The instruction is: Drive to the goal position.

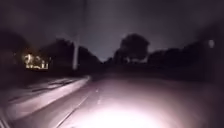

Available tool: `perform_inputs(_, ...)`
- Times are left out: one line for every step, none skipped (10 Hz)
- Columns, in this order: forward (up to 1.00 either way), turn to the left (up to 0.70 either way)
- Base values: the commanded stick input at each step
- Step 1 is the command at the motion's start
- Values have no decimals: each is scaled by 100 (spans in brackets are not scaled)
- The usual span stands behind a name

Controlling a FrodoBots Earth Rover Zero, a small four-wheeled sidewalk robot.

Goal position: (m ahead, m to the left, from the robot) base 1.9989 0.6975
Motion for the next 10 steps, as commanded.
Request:
perform_inputs(70, 0)
perform_inputs(70, 0)
perform_inputs(70, 0)
perform_inputs(70, 0)
perform_inputs(70, 0)
perform_inputs(70, 0)
perform_inputs(70, 0)
perform_inputs(70, -4)
perform_inputs(70, -28)
perform_inputs(70, -35)
